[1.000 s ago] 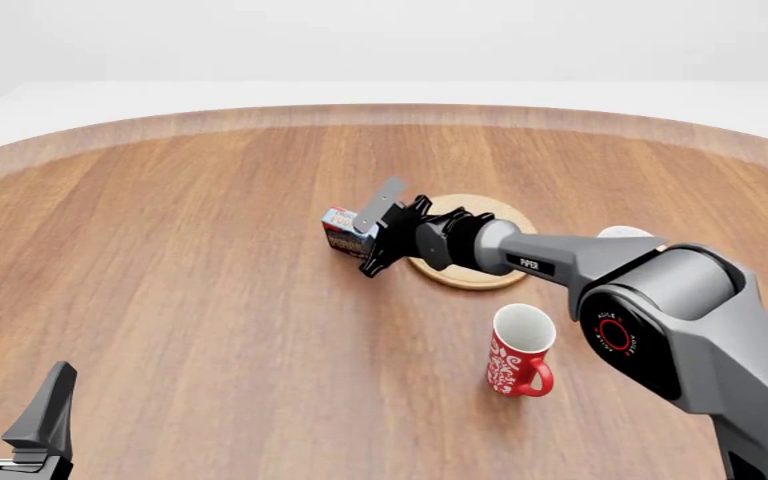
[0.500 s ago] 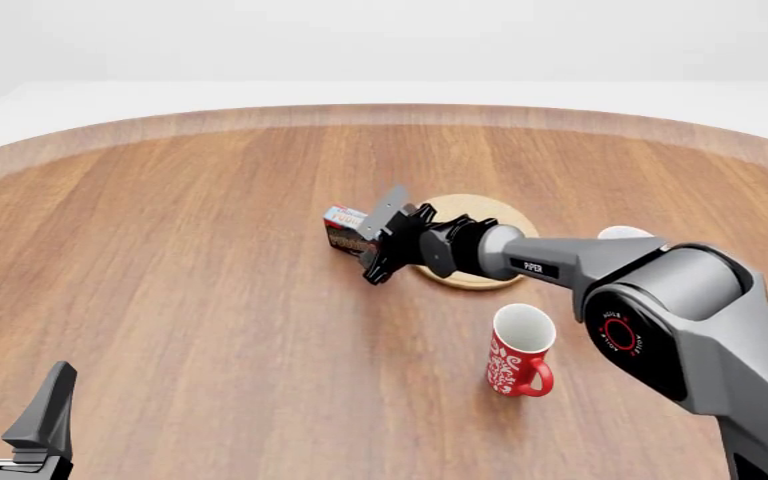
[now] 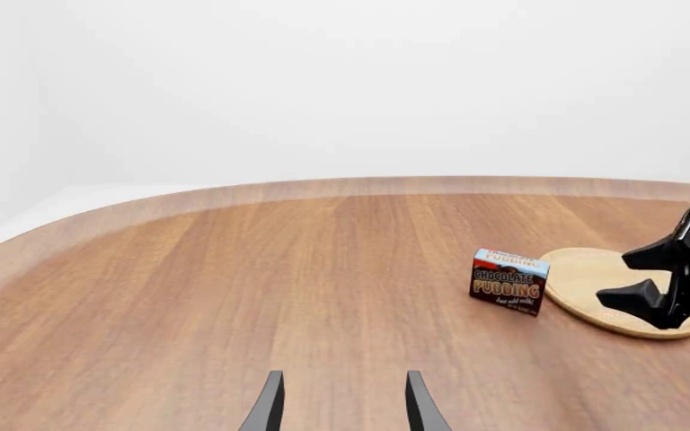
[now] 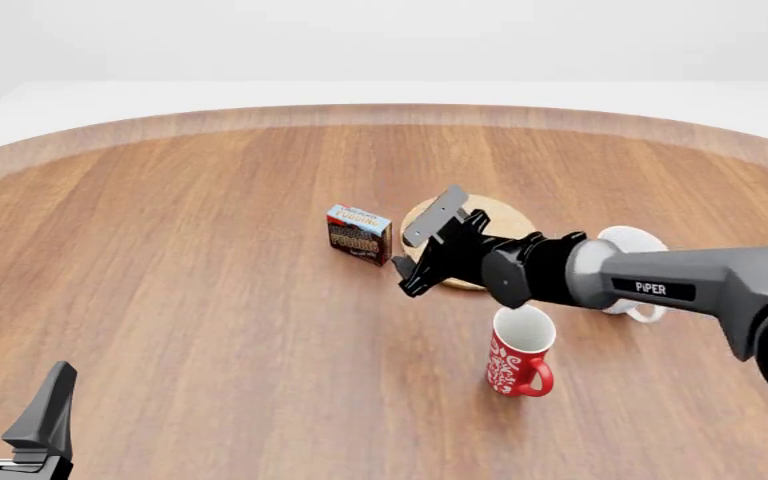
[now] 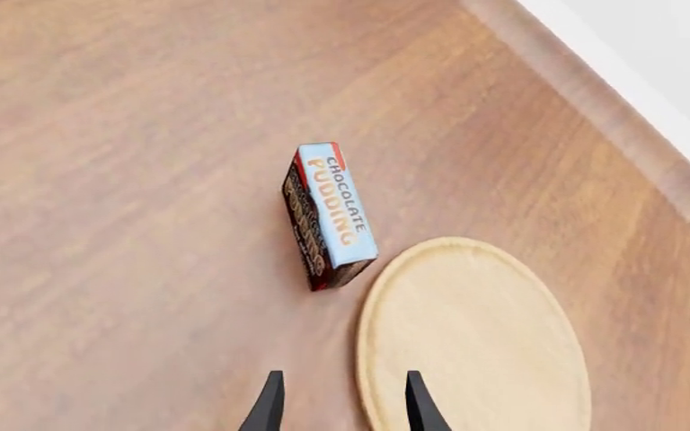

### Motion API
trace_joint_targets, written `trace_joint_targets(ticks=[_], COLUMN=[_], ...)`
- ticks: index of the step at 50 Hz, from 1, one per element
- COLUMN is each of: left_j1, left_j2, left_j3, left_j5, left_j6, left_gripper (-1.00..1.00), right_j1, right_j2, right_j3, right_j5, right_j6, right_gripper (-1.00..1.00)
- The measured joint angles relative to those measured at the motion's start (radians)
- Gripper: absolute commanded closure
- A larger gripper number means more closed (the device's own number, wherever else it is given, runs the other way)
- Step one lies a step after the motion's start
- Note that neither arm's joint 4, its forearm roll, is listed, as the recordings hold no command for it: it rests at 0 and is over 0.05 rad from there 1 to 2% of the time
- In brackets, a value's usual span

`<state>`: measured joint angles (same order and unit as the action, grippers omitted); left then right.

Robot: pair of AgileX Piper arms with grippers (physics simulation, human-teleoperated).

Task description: Put the chocolate pudding to the left of the plate.

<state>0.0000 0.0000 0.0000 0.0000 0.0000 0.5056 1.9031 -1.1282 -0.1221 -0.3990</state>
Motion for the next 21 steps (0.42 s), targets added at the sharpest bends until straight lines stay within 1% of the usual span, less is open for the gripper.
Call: trace_joint_targets(ticks=[9, 21], left_j1=[0.000, 0.000], left_j2=[0.000, 0.000], left_j3=[0.000, 0.000], left_j5=[0.000, 0.000], left_j6=[0.000, 0.000], left_gripper=[-1.00, -1.00], right_j1=[0.013, 0.038], right_j2=[-0.178, -0.401], right_j3=[0.195, 0.388], right_j5=[-0.079, -0.152], right_j6=[0.048, 0.119], right_gripper=[-1.00, -1.00])
